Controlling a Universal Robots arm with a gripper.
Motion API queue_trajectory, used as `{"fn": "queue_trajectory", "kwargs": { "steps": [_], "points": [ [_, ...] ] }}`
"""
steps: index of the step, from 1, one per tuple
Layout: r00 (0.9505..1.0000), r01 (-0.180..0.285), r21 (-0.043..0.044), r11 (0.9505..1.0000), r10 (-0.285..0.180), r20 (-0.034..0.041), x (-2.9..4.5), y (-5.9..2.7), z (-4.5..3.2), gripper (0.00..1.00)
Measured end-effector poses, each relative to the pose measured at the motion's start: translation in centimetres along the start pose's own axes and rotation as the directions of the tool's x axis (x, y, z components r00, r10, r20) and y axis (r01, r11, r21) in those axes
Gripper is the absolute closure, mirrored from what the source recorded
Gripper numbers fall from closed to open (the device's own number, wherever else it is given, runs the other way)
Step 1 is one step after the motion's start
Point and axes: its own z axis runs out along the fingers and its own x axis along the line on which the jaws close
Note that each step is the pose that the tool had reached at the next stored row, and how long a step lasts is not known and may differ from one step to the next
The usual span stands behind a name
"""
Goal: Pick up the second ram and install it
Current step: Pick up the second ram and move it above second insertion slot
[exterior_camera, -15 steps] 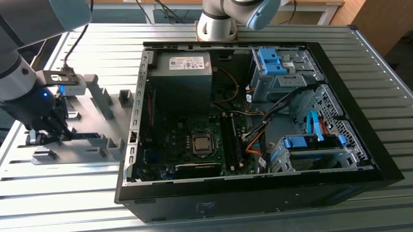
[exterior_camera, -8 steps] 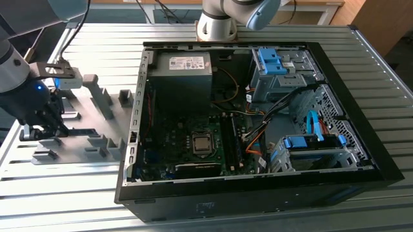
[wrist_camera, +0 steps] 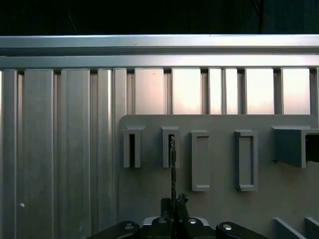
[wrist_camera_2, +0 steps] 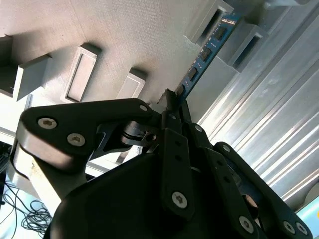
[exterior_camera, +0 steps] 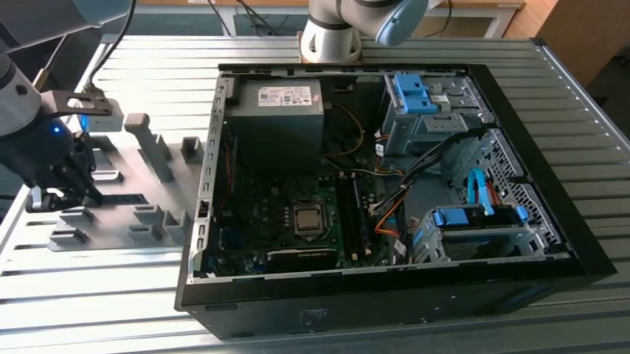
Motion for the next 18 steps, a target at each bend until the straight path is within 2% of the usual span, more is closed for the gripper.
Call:
{"fn": "queue_trajectory", "kwargs": {
  "steps": [18],
  "points": [
    [1.0000,0.000,-0.0001,1.0000,0.000,0.0000,-0.03,0.00,-1.51,0.86]
  ]
}}
